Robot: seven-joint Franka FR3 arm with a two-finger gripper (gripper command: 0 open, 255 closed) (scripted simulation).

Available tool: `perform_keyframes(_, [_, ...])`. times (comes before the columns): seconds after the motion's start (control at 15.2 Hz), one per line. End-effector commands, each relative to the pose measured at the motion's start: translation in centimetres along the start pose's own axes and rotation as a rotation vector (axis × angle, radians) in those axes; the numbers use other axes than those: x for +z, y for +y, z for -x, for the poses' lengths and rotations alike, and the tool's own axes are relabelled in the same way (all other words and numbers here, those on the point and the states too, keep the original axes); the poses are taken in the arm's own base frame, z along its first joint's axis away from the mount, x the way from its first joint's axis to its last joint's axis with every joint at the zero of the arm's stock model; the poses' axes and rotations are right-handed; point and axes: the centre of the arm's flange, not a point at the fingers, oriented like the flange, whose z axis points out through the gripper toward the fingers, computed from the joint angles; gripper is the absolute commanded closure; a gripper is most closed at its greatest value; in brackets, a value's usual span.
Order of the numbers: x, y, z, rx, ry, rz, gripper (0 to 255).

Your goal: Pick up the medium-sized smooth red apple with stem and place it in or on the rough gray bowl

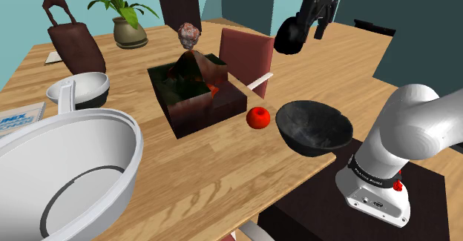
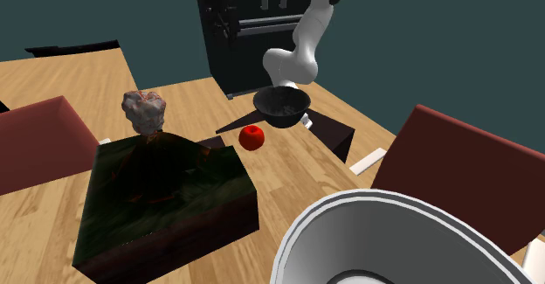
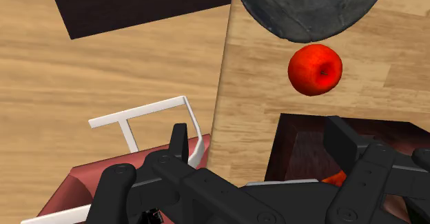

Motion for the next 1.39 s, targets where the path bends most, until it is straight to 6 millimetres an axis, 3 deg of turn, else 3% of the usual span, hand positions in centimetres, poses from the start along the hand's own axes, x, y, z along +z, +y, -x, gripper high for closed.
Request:
perform_keyframes(0.0, [0.0,0.0,0.0,0.0,0.0,0.0,0])
perform_keyframes(0.92, [14.4,-14.3,-3.4,0.165,0.029,0.196,0])
perform_keyframes(1.19, [19.0,-17.8,-4.9,0.212,0.037,0.252,0])
perform_keyframes(1.32, [20.0,-18.0,-5.1,0.217,0.038,0.258,0])
